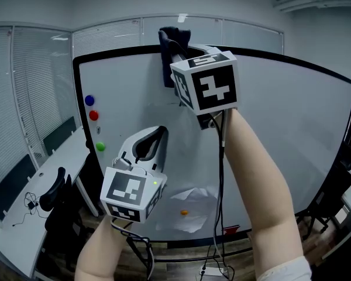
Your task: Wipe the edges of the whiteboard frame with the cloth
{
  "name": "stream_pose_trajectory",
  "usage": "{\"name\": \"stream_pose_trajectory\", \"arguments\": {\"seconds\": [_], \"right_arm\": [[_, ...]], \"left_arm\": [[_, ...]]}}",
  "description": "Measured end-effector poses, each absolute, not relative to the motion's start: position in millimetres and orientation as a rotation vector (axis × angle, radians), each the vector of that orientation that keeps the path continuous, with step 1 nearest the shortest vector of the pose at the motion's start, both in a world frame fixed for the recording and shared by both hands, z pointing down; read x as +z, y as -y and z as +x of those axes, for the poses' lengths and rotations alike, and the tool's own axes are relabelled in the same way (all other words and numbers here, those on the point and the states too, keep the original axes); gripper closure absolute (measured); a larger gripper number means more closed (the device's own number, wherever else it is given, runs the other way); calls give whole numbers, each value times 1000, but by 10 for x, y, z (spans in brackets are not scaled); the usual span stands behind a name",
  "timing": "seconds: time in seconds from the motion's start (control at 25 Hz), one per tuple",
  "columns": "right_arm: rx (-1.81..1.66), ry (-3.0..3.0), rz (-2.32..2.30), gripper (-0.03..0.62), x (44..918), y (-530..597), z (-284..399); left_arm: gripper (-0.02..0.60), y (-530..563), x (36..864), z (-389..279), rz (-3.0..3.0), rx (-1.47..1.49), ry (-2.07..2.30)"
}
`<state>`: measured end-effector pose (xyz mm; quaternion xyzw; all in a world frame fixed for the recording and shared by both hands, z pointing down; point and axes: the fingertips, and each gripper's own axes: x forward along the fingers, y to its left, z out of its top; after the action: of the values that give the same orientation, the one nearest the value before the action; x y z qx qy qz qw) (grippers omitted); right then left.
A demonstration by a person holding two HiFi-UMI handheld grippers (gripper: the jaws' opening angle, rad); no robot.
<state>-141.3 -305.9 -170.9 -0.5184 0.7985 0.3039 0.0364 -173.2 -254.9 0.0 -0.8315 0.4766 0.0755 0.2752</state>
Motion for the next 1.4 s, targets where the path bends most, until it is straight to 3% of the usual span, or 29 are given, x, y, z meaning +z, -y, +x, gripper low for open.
{"name": "stream_pose_trajectory", "arguments": {"seconds": [0.84, 1.4], "right_arm": [[871, -2415, -1654, 519, -1723, 3053, -66], [843, -2447, -1580, 519, -1790, 3121, 1384]], "left_arm": [[563, 2644, 59, -282, -2298, 224, -1176], [563, 2731, 40, 1095, -2304, 240, -1251]]}}
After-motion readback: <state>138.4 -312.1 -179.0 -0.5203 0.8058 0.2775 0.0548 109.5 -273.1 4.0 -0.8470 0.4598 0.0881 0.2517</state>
